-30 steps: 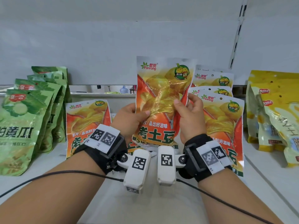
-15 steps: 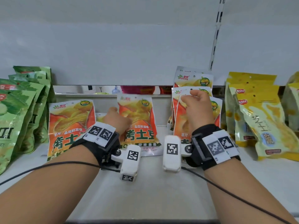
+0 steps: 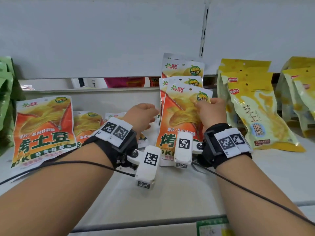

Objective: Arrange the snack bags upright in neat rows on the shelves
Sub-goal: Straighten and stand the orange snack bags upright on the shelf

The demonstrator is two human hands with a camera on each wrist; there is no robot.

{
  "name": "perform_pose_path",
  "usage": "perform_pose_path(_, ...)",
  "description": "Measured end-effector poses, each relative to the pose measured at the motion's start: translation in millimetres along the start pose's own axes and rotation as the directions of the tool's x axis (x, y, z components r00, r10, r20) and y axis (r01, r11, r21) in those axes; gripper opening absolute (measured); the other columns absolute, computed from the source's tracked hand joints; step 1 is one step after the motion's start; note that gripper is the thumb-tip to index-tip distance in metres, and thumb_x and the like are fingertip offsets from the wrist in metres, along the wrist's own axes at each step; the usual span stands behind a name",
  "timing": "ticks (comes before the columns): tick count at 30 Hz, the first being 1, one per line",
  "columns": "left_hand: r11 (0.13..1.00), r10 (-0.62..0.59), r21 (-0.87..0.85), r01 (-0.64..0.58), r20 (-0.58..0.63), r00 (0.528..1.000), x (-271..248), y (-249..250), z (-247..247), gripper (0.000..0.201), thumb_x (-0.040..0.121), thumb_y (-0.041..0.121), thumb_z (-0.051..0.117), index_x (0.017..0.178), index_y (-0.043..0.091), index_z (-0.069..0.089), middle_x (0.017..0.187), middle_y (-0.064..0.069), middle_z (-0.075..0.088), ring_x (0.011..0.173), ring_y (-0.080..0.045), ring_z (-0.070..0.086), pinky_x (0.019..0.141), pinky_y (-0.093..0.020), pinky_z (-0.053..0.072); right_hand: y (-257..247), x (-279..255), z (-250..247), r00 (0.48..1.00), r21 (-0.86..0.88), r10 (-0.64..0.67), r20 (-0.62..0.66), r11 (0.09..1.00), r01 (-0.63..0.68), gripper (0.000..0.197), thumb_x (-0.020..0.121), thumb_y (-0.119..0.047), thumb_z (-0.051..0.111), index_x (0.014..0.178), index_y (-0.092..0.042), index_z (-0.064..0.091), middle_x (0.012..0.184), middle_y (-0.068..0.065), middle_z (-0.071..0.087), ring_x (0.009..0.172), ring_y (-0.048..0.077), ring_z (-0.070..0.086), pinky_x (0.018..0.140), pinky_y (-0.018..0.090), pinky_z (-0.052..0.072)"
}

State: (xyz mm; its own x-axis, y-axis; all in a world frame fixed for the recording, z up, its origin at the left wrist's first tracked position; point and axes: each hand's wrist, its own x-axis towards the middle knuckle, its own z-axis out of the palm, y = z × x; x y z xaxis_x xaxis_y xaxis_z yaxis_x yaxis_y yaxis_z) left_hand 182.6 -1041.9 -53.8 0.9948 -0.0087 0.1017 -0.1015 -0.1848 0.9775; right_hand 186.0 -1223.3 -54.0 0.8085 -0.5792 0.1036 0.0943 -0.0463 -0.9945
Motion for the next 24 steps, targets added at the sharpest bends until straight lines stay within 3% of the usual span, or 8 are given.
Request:
perform_pose_path(4, 0.998, -0.001, -0.062, 0.003, 0.023, 1.000, 0.9, 1.1, 14.2, 0.014, 0.091, 0.024, 0.061, 0.104, 0.020, 0.060, 0.100, -0.006, 0.067, 0.092, -0.021, 0.064, 0.076, -0.031, 0.047, 8.0, 6.3, -8.6, 1.000, 0.136, 0.012, 0.014, 0.991, -0.014, 0.048, 0.072, -0.018, 0.071, 0.111, -0.023, 0.044, 0.097, -0.004, 0.056, 0.087, 0.015, 0.058, 0.080, 0.040, 0.053)
perform_pose_path(7, 0.994, 0.035, -0.102, -0.035, -0.006, 0.999, 3.1, 1.6, 18.7, 0.017, 0.091, 0.026, 0.060, 0.107, 0.019, 0.062, 0.091, -0.003, 0.068, 0.081, -0.019, 0.063, 0.072, -0.032, 0.047, 8.2, 7.3, -15.6, 0.998, 0.191, -0.056, 0.011, 0.980, 0.052, 0.057, 0.069, -0.019, 0.075, 0.119, -0.021, 0.047, 0.090, -0.012, 0.053, 0.081, 0.006, 0.056, 0.066, 0.027, 0.047)
perform_pose_path(9, 0.981, 0.055, -0.187, -0.052, 0.007, 0.998, 5.2, 0.1, 19.8, 0.013, 0.093, 0.025, 0.057, 0.095, 0.016, 0.066, 0.077, -0.002, 0.070, 0.069, -0.018, 0.064, 0.066, -0.030, 0.052, 6.9, 4.8, -16.6, 0.995, 0.210, -0.094, 0.034, 0.974, 0.085, 0.051, 0.067, -0.024, 0.071, 0.114, -0.023, 0.051, 0.096, -0.007, 0.059, 0.087, 0.015, 0.062, 0.076, 0.035, 0.052)
perform_pose_path(12, 0.937, 0.043, -0.349, -0.020, 0.058, 0.997, 7.9, -4.1, 21.2, 0.024, 0.097, 0.024, 0.052, 0.081, 0.011, 0.063, 0.067, -0.005, 0.070, 0.058, -0.017, 0.066, 0.055, -0.027, 0.054, 6.1, -1.3, -13.8, 0.977, 0.185, -0.121, 0.173, 0.979, 0.088, 0.015, 0.075, -0.027, 0.066, 0.089, -0.026, 0.062, 0.094, 0.003, 0.070, 0.088, 0.025, 0.068, 0.084, 0.047, 0.054)
perform_pose_path(14, 0.896, 0.033, -0.443, 0.008, 0.084, 0.996, 9.7, -8.5, 20.3, 0.023, 0.098, 0.022, 0.049, 0.086, 0.007, 0.063, 0.076, -0.011, 0.072, 0.065, -0.023, 0.069, 0.058, -0.033, 0.056, 6.8, -3.0, -11.9, 0.951, 0.235, -0.130, 0.281, 0.970, 0.063, 0.003, 0.085, -0.025, 0.063, 0.085, -0.023, 0.066, 0.084, 0.002, 0.074, 0.081, 0.023, 0.071, 0.078, 0.043, 0.056)
perform_pose_path(18, 0.822, 0.015, -0.565, 0.067, 0.139, 0.990, 8.8, -13.6, 13.2, 0.029, 0.099, 0.023, 0.046, 0.112, 0.000, 0.058, 0.106, -0.025, 0.067, 0.090, -0.038, 0.068, 0.068, -0.047, 0.058, 9.7, -2.5, -11.5, 0.927, 0.229, -0.143, 0.347, 0.971, 0.064, 0.019, 0.095, -0.032, 0.052, 0.087, -0.021, 0.066, 0.071, -0.003, 0.073, 0.068, 0.013, 0.071, 0.064, 0.028, 0.054)
perform_pose_path(20, 0.808, 0.012, -0.584, 0.074, 0.142, 0.990, 10.0, -14.0, 9.4, 0.033, 0.099, 0.022, 0.046, 0.119, -0.003, 0.055, 0.119, -0.031, 0.060, 0.106, -0.046, 0.061, 0.082, -0.058, 0.054, 11.0, -3.8, -10.5, 0.930, 0.237, -0.152, 0.336, 0.969, 0.073, 0.020, 0.096, -0.031, 0.050, 0.090, -0.020, 0.066, 0.071, -0.003, 0.073, 0.067, 0.012, 0.070, 0.059, 0.025, 0.054)
perform_pose_path(24, 0.779, 0.044, -0.626, 0.045, 0.126, 0.991, 6.7, -10.5, 0.3, 0.022, 0.099, 0.020, 0.047, 0.098, 0.002, 0.061, 0.115, -0.033, 0.058, 0.102, -0.046, 0.058, 0.090, -0.066, 0.046, 10.2, -13.6, -3.5, 0.921, 0.290, -0.166, 0.353, 0.955, 0.061, 0.017, 0.096, -0.027, 0.051, 0.091, -0.020, 0.066, 0.077, -0.001, 0.074, 0.074, 0.015, 0.071, 0.066, 0.029, 0.058)
